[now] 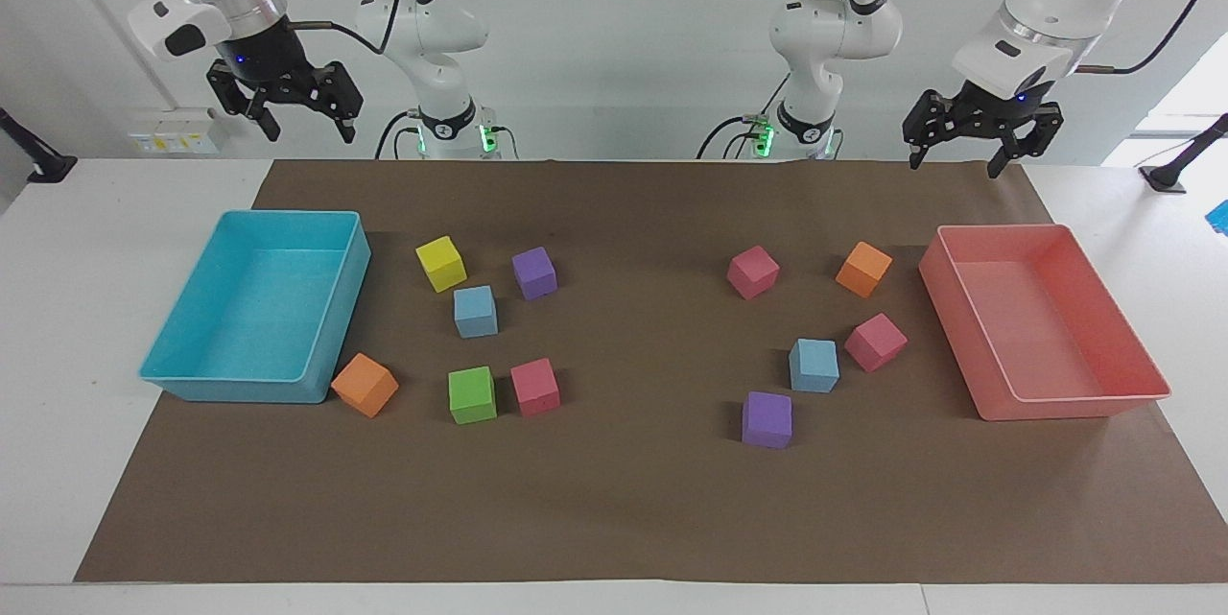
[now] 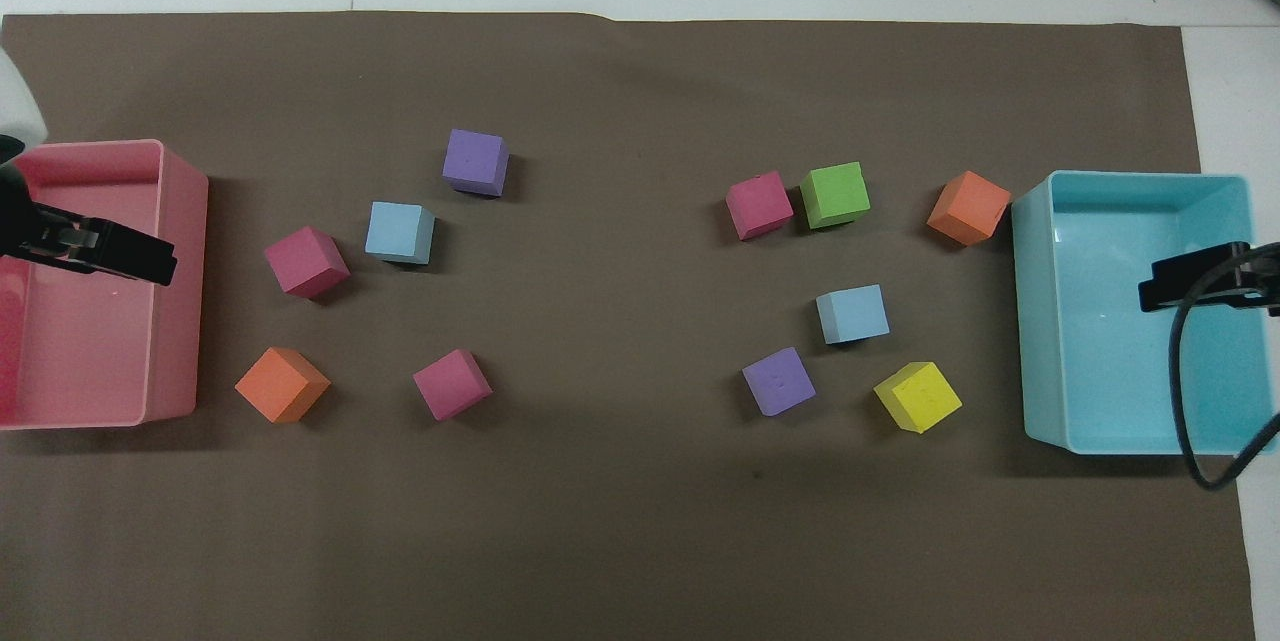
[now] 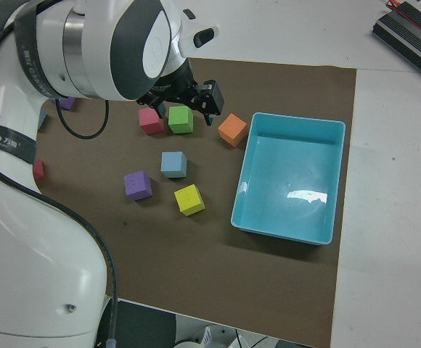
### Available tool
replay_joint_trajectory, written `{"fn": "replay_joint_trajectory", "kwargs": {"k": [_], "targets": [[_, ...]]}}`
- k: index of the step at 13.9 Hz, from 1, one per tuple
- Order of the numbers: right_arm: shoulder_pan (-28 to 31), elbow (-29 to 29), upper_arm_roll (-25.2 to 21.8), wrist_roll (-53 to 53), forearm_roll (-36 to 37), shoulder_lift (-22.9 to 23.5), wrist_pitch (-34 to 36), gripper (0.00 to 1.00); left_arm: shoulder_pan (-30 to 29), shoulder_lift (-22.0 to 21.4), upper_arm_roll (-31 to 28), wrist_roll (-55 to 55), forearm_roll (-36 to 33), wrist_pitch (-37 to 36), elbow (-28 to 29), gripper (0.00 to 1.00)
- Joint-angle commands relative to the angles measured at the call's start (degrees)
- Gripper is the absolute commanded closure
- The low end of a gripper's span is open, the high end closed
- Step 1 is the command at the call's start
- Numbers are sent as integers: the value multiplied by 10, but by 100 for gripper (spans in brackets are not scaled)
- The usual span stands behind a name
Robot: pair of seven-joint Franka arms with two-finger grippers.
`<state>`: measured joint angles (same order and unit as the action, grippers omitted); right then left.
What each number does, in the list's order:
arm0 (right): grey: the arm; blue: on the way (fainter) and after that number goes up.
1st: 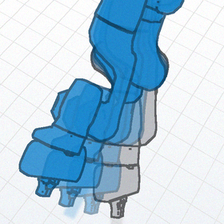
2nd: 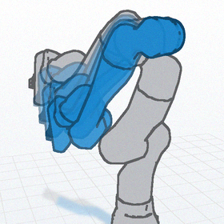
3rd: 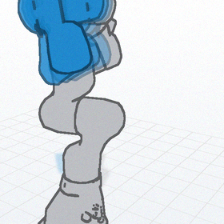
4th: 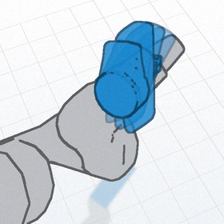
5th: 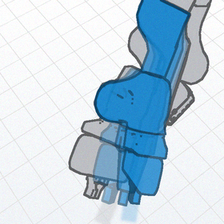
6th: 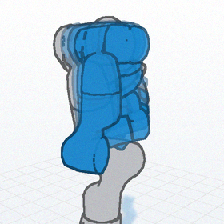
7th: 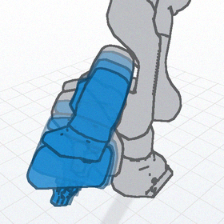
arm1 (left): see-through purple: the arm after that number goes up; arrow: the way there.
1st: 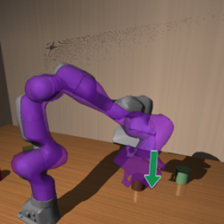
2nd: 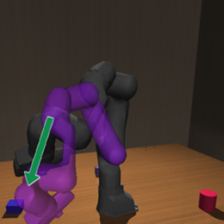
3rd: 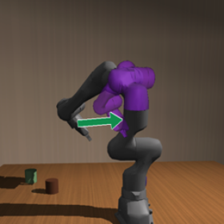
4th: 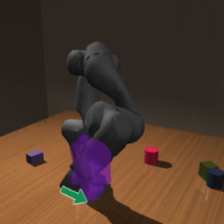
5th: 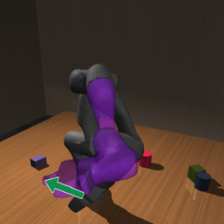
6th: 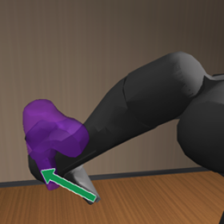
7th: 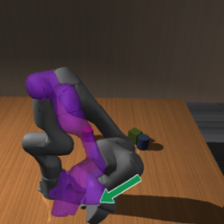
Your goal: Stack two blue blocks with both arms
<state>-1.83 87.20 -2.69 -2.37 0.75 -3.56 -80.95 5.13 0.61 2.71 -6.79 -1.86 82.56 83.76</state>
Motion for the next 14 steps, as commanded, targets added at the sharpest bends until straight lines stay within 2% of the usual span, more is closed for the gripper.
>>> {"fn": "replay_joint_trajectory", "kwargs": {"k": [1,8,11,14], "targets": [[6,4,4,15,14,-5,-14,0,-12,-8,5,-6,9,1,8,0],[7,4,4,8,8,-5,-14,0,-13,-7,5,-2,11,1,6,0],[9,4,0,10,3,-6,-12,0,-50,-13,3,-2,60,-2,10,0],[8,7,1,16,3,-8,-9,0,-50,-24,3,-9,58,-11,24,0]]}}
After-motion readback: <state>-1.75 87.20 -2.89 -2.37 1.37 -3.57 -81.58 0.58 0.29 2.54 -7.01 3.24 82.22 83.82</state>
